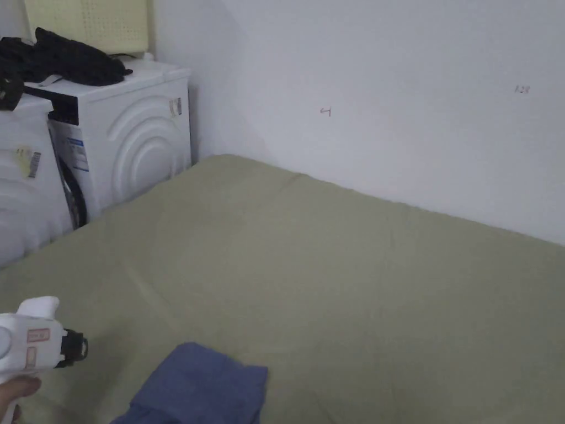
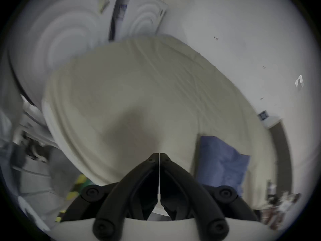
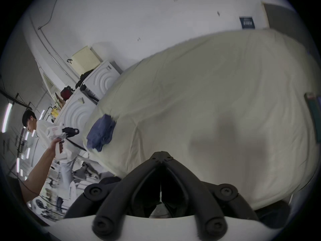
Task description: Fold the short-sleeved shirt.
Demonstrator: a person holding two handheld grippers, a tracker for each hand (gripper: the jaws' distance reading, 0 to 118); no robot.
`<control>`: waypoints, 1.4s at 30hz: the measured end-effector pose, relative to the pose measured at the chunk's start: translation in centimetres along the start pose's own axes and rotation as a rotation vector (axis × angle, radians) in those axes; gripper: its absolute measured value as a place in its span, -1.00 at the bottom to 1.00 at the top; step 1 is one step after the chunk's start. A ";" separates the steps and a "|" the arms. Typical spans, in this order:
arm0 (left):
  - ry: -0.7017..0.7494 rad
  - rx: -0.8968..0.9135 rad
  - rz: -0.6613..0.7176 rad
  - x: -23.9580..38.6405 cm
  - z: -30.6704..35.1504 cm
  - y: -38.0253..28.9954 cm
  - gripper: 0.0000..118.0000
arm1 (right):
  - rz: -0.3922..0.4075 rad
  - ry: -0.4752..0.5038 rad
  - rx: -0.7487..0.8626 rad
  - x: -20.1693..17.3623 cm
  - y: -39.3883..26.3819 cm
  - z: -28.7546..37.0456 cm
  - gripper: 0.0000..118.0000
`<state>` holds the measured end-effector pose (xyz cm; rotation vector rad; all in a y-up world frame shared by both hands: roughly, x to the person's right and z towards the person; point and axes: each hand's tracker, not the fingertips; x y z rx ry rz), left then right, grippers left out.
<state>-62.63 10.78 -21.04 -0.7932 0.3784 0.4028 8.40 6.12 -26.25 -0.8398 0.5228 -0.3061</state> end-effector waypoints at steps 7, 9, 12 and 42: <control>-0.175 0.505 -0.176 17.1 11.6 -3.3 -1.00 | 0.270 -0.179 0.298 -2.1 8.0 8.8 -0.99; -0.214 0.624 -0.222 21.5 14.9 -4.7 -1.00 | 0.354 -0.229 0.425 -3.2 10.1 12.2 -0.99; -0.284 0.759 -0.271 27.5 19.5 -6.0 -1.00 | 0.374 -0.251 0.566 -4.4 12.6 16.9 -0.99; -0.316 0.838 -0.417 38.8 26.1 -11.8 0.90 | 0.412 -0.369 0.746 -6.6 10.7 23.8 0.82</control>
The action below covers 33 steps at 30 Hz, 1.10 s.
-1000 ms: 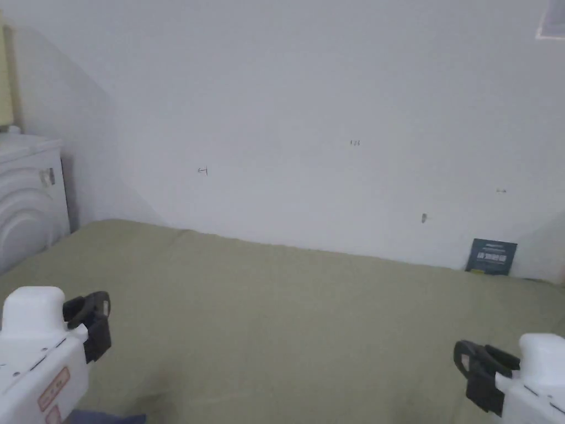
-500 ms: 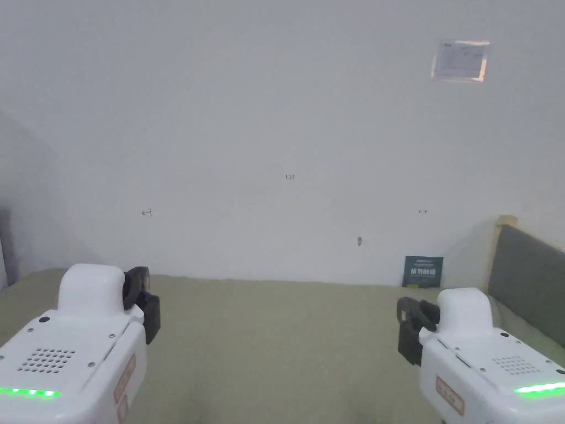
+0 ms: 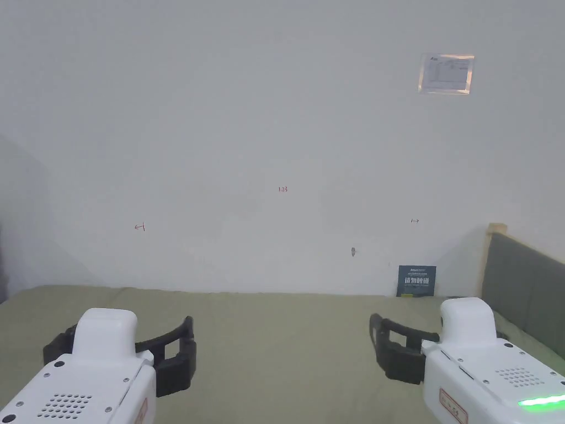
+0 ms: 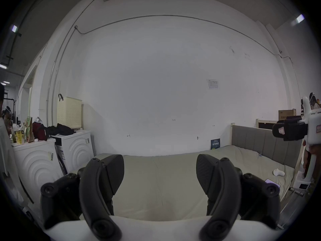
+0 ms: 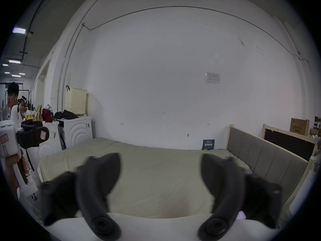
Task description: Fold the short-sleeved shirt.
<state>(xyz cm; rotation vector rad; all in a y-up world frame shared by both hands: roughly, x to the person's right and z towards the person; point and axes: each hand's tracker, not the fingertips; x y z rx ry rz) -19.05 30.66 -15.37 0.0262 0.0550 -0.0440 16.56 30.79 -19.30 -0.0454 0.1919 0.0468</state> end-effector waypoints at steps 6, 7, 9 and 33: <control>-0.002 0.043 -0.032 0.0 -0.7 0.7 1.00 | -0.018 -0.006 0.041 -0.2 0.2 0.1 1.00; -0.004 0.040 -0.030 0.4 -0.2 0.8 1.00 | -0.008 -0.006 0.038 -0.3 0.4 0.0 1.00; -0.004 0.041 -0.025 0.4 -0.5 0.9 1.00 | 0.007 -0.001 0.035 -0.7 0.6 0.1 1.00; 0.008 0.027 0.036 0.7 0.0 0.4 1.00 | -0.135 -0.071 -0.031 -0.6 1.3 0.1 1.00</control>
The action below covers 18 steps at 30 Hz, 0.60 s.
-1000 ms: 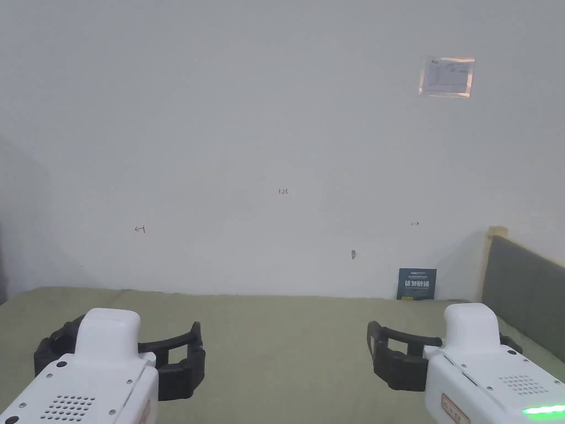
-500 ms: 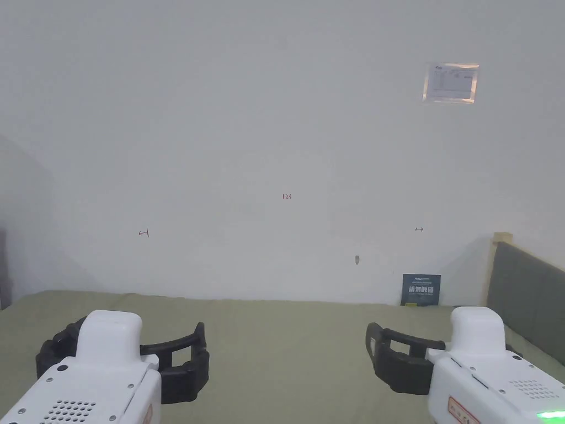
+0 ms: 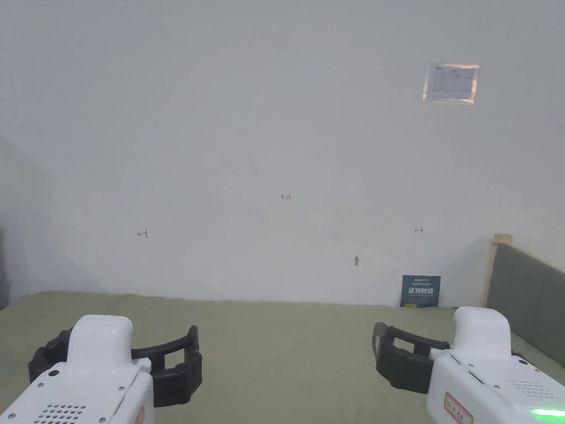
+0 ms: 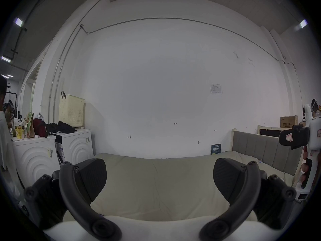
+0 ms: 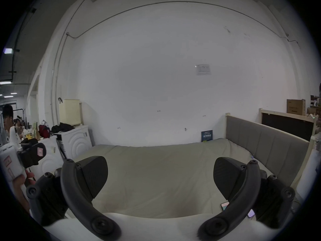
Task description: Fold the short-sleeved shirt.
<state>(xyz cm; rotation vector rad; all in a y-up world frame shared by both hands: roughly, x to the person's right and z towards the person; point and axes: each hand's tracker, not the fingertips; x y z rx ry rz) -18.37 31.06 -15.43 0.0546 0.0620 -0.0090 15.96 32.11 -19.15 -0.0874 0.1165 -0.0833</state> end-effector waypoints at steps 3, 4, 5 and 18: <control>-0.005 0.002 0.007 -0.2 0.0 0.0 1.00 | 0.026 -0.050 0.020 -0.3 0.0 0.3 1.00; -0.004 0.003 0.010 0.0 0.1 0.0 1.00 | 0.019 -0.045 0.021 -0.2 0.0 0.3 1.00; -0.003 0.004 0.013 0.1 0.1 -0.1 1.00 | 0.005 -0.040 0.021 -0.1 0.1 0.4 1.00; 0.003 0.003 0.014 -0.3 0.0 -0.2 1.00 | -0.080 0.012 -0.006 1.0 0.1 -0.2 1.00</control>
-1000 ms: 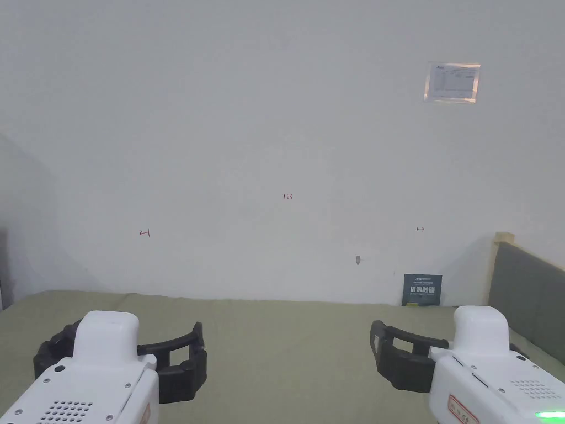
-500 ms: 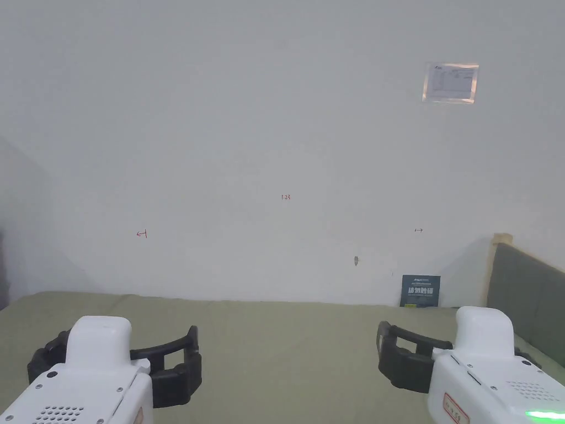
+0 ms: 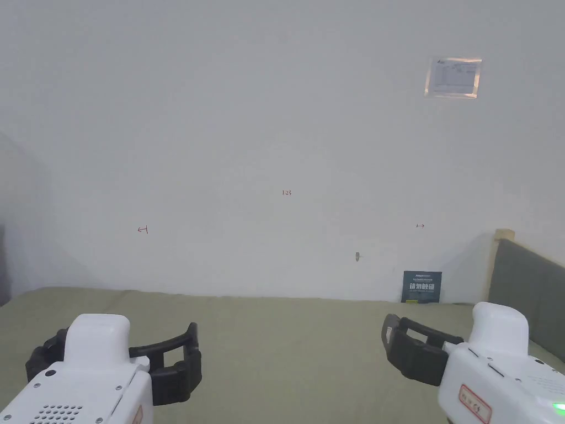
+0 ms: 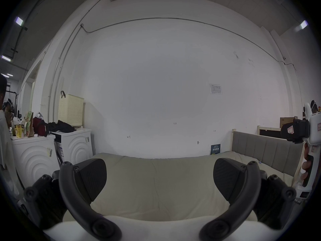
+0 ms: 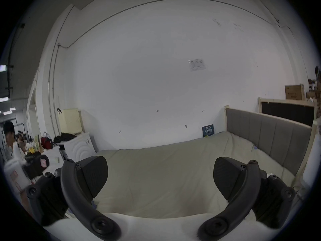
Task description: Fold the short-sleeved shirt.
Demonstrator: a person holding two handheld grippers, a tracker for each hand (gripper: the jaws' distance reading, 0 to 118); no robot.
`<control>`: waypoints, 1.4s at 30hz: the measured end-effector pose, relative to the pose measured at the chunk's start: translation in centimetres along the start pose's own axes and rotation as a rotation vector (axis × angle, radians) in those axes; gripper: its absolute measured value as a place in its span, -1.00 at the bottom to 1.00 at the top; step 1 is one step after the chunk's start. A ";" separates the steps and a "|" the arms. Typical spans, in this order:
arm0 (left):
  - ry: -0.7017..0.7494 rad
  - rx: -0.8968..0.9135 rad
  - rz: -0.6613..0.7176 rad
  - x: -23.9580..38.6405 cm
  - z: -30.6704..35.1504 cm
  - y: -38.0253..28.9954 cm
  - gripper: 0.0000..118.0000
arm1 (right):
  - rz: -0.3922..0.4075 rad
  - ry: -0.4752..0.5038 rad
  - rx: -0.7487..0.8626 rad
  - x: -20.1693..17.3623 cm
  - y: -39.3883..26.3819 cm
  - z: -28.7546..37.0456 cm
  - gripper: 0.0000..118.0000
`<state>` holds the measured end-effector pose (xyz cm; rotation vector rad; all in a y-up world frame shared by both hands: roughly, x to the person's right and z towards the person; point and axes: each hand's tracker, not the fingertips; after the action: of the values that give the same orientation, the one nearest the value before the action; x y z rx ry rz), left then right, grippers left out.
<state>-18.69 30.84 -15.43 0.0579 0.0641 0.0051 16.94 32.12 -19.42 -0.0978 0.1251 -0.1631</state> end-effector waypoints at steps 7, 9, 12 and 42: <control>-0.001 -0.003 -0.001 0.1 0.0 -0.1 1.00 | 0.015 -0.010 -0.020 -0.4 -0.8 -0.2 1.00; -0.001 -0.009 -0.009 0.0 -0.1 -0.1 1.00 | 0.042 -0.008 -0.035 -0.6 -1.0 -0.4 1.00; 0.001 -0.010 -0.016 0.1 -0.1 -0.3 1.00 | 0.110 -0.031 -0.026 -0.9 -1.5 -0.6 1.00; -0.028 -0.001 -0.020 1.0 -0.5 0.2 1.00 | 0.221 -0.027 0.042 -1.0 -1.5 -1.1 1.00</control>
<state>-17.76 31.11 -15.95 0.0565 0.0372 -0.0161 15.56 30.71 -20.18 -0.0438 0.1050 0.0556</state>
